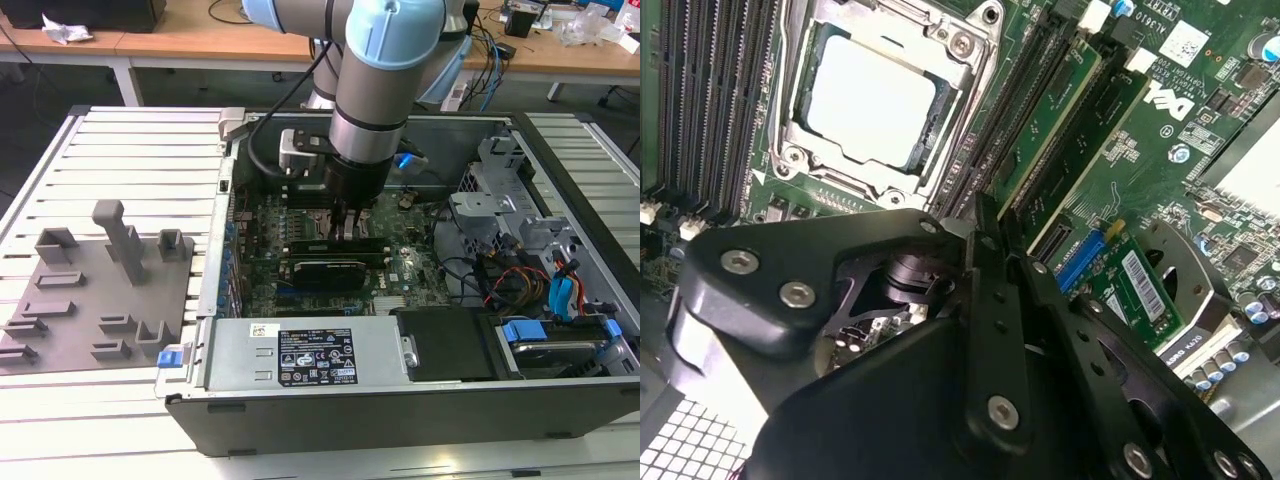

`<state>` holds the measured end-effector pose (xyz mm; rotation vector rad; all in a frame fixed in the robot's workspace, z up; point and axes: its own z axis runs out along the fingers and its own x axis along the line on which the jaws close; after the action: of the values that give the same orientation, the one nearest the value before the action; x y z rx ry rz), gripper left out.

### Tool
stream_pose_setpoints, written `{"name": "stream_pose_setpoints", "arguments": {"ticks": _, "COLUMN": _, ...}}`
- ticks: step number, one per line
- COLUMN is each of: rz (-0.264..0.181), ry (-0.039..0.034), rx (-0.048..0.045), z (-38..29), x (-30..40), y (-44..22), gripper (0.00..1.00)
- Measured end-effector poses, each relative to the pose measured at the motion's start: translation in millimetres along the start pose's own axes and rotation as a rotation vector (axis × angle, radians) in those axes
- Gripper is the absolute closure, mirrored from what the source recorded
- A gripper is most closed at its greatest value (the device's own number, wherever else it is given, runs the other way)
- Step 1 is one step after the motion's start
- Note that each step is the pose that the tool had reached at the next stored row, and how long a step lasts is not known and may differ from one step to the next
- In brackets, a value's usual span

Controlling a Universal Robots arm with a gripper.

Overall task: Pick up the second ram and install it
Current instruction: 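Insert the second ram into the second slot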

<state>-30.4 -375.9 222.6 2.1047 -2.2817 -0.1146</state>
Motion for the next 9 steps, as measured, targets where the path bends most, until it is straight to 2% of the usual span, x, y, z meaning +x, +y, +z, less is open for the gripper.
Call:
{"name": "stream_pose_setpoints", "arguments": {"ticks": 5, "rz": 0.000, "ry": 0.0003, "rx": -0.0001, "z": 4.3, "x": 0.2, "y": -0.3, "gripper": 0.86}}
{"name": "stream_pose_setpoints", "arguments": {"ticks": 9, "rz": 0.000, "ry": -0.0009, "rx": 0.0012, "z": 3.5, "x": 0.0, "y": -0.1, "gripper": 0.86}}
